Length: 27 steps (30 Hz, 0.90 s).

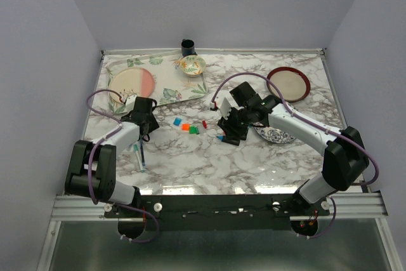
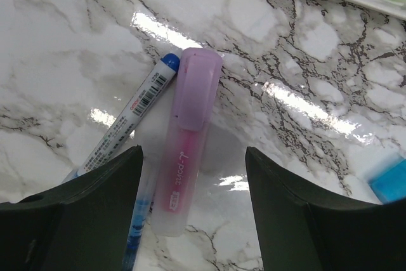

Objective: Open the pen caps

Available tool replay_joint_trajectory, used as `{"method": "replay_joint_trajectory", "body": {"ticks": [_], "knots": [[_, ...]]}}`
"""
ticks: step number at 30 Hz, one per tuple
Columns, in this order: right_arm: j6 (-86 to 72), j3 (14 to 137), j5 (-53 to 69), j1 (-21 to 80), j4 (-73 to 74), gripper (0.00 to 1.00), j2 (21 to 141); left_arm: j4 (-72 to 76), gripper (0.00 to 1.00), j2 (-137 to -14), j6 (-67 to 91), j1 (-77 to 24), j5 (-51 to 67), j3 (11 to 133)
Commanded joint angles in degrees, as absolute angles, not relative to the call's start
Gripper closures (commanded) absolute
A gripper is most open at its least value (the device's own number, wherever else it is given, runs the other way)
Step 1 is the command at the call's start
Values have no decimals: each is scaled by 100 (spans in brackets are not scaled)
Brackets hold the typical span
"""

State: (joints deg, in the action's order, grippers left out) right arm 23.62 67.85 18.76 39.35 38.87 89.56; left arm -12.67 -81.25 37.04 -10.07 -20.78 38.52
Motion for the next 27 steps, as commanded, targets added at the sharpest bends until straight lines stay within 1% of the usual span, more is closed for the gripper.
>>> {"method": "replay_joint_trajectory", "body": {"ticks": [1, 9, 27], "knots": [[2399, 6715, 1995, 3920, 3867, 47, 8877, -1371, 25, -8411, 3542, -967, -2004, 4183], [2408, 6715, 2004, 3920, 3876, 47, 8903, -1371, 21, -8543, 3524, -967, -1899, 4236], [2408, 6715, 2013, 3920, 3876, 47, 8895, -1406, 21, -8921, 3393, -967, -1661, 4535]]}}
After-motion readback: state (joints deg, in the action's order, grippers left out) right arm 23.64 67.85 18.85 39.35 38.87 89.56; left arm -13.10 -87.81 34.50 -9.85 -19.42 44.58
